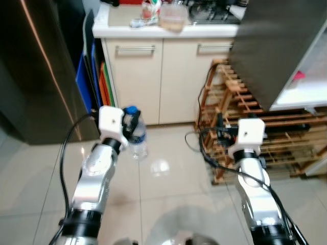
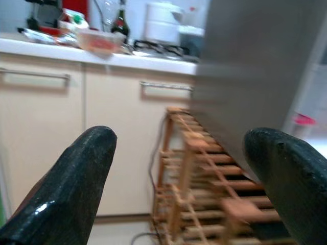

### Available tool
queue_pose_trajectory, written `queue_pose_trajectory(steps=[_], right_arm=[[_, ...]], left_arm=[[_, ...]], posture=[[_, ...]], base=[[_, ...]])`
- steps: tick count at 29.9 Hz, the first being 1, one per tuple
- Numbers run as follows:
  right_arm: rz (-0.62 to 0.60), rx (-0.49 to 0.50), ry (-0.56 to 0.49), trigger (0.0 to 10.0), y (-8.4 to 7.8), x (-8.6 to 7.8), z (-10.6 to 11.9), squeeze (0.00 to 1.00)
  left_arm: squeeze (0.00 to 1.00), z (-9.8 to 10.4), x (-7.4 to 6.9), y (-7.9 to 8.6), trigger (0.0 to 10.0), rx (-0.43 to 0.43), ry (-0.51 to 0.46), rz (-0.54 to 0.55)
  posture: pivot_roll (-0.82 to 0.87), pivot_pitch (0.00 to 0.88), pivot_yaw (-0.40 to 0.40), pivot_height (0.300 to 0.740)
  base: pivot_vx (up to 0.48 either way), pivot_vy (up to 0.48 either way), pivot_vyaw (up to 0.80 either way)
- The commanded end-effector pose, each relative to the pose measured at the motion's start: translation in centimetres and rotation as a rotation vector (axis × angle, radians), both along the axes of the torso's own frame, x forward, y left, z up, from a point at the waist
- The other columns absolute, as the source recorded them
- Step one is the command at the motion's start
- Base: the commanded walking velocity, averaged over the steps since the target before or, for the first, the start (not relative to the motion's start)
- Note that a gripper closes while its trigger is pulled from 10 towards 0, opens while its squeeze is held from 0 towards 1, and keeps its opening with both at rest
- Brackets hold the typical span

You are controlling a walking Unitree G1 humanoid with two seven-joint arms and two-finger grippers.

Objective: Restocking fridge

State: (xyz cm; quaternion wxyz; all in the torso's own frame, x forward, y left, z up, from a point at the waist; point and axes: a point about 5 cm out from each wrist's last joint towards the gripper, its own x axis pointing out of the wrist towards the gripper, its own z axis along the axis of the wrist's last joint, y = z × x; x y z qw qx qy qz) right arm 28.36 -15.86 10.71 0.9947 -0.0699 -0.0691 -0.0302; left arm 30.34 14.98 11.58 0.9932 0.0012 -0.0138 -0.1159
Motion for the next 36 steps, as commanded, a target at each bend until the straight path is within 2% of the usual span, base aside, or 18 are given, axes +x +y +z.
queue_pose_trajectory(steps=[1,7,8,10,17,20,25,27,33,34,36], right_arm=[[-0.021,-0.005,-0.015,10.0,-0.8,-0.1,0.2,0.00],[-0.023,-0.006,-0.017,10.0,-0.9,-0.1,0.2,0.00],[-0.026,-0.007,-0.017,10.0,-0.9,-0.1,0.2,0.00],[-0.027,-0.006,-0.016,10.0,-0.9,-0.1,0.2,0.00],[-0.024,-0.028,-0.008,10.0,-0.7,-0.2,-0.1,0.00],[-0.023,-0.016,0.015,10.0,-0.9,-0.6,-0.6,0.00],[-0.018,-0.042,0.031,10.0,-1.0,-1.5,-1.4,0.00],[-0.022,-0.039,0.039,10.0,-1.2,-1.7,-1.7,0.00],[-0.047,-0.040,0.042,10.0,-1.8,-2.1,-2.0,0.00],[-0.046,-0.042,0.039,10.0,-1.8,-2.2,-2.0,0.00],[-0.048,-0.046,0.033,10.0,-1.8,-2.2,-1.9,0.00]], left_arm=[[0.00,0.9,0.4,-1.5,10.0,-0.006,-0.033,-0.042],[0.00,0.7,0.6,-1.9,10.0,-0.003,-0.012,-0.047],[0.00,0.6,0.9,-1.7,10.0,-0.042,0.015,-0.023],[0.00,0.6,1.0,-1.8,10.0,-0.043,0.013,-0.022],[0.00,0.7,1.6,-2.0,10.0,-0.008,0.006,-0.021],[0.00,0.6,2.0,-1.6,10.0,-0.004,0.007,-0.005],[0.00,0.9,2.5,-1.9,10.0,0.009,-0.004,-0.043],[0.00,1.2,2.5,-2.2,10.0,0.015,-0.020,-0.071],[0.00,2.1,2.8,-3.3,10.0,-0.038,-0.044,-0.129],[0.00,2.6,2.9,-3.9,10.0,-0.016,-0.073,-0.169],[0.00,2.7,2.9,-4.1,10.0,-0.027,-0.076,-0.185]], posture=[[-0.11,0.000,0.004,0.727],[-0.11,0.000,0.019,0.727],[-0.11,0.000,0.018,0.727],[-0.11,0.000,0.018,0.727],[-0.12,0.000,0.018,0.727],[-0.12,0.000,0.020,0.727],[-0.13,0.000,0.028,0.727],[-0.14,0.000,0.031,0.727],[-0.15,0.000,0.037,0.727],[-0.15,0.000,0.035,0.727],[-0.15,0.000,0.035,0.727]], base=[[0.000,-0.469,0.00],[0.000,-0.469,0.00],[0.000,-0.469,0.00],[0.000,-0.469,0.00],[0.000,-0.459,0.00],[0.106,0.000,-0.64],[0.000,0.000,-0.61],[0.000,0.000,-0.61],[0.000,0.000,-0.64],[0.000,0.000,-0.66],[0.000,0.000,-0.65]])
